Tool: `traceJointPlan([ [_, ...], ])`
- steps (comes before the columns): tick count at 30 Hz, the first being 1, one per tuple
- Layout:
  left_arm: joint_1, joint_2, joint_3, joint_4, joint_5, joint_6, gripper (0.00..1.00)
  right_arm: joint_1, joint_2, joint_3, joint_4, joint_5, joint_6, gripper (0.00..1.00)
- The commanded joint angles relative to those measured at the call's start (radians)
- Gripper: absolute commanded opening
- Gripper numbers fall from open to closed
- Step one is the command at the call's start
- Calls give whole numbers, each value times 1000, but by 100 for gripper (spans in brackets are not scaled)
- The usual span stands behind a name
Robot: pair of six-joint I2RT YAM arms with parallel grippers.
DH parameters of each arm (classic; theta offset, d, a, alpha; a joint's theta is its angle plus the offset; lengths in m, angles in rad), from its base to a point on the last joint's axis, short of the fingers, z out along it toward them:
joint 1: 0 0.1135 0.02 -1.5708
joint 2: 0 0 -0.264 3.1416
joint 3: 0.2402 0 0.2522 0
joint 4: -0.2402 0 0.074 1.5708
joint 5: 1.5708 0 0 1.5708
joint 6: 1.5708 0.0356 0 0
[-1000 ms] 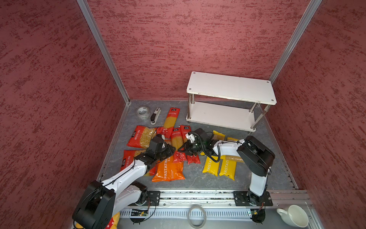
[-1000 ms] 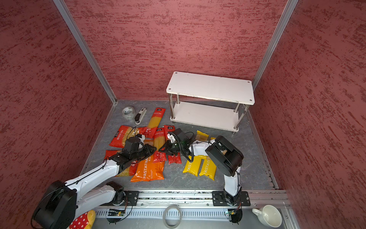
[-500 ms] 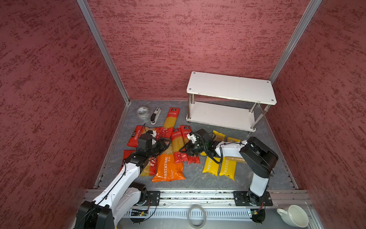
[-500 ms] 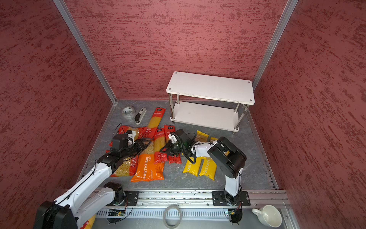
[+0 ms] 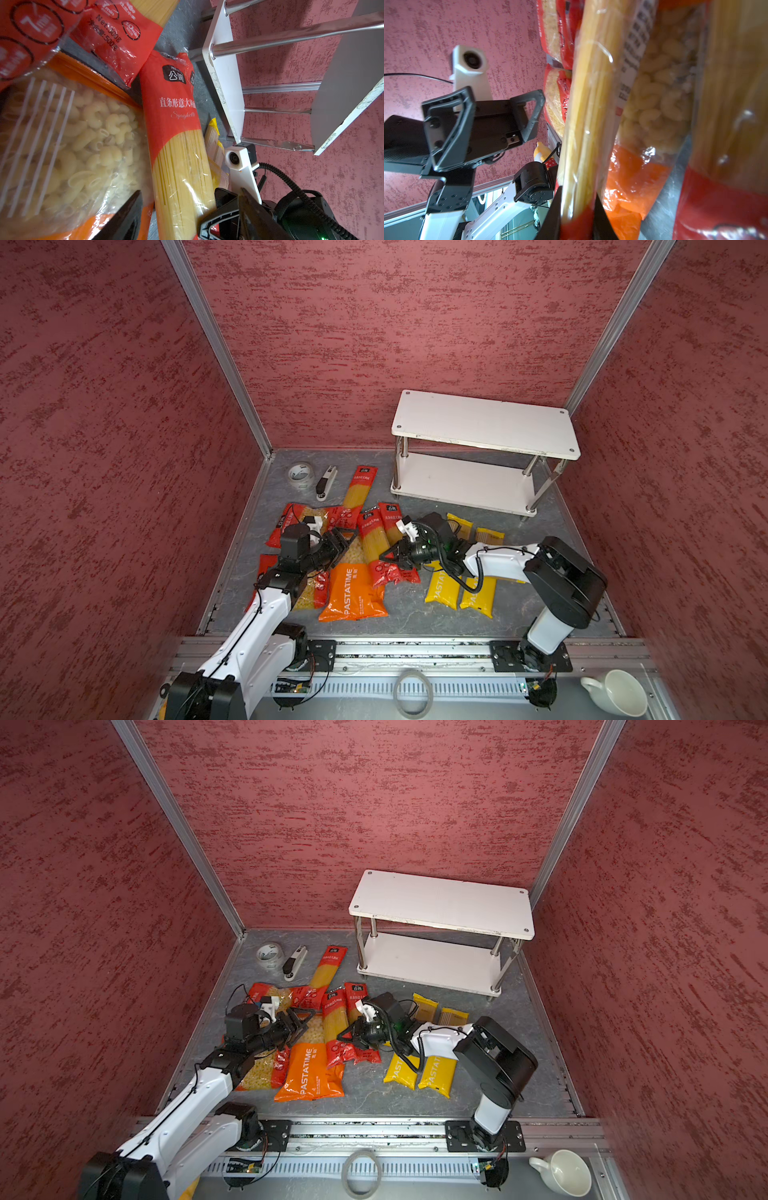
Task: Place and organize the pasta boxes and bags onto the shelf
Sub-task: 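Grasp one red spaghetti bag with both grippers and lift it upright, then carry the upright spaghetti bag with both grippers toward the white shelf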
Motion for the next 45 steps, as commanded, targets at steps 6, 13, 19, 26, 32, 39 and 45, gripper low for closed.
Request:
traceJointPlan([
  [6,-19,28,-41,222,31,-73,79,10,-166,28,298,54,-131,4],
  [13,-18,189,37,545,89,-92,81,17,-148,70,318,67,-186,4],
  [19,-13,323,84,725,163,-110,75,18,-161,79,326,71,-187,4],
  [26,-42,387,183,758,204,-70,68,19,-160,96,365,70,-159,4],
  [32,-57,414,204,815,228,-69,52,19,-167,92,364,93,-150,7],
  [39,-82,438,226,850,227,-71,27,19,-154,57,410,119,-117,10],
  [45,-78,459,254,926,214,-122,9,18,-166,22,392,166,-132,22],
])
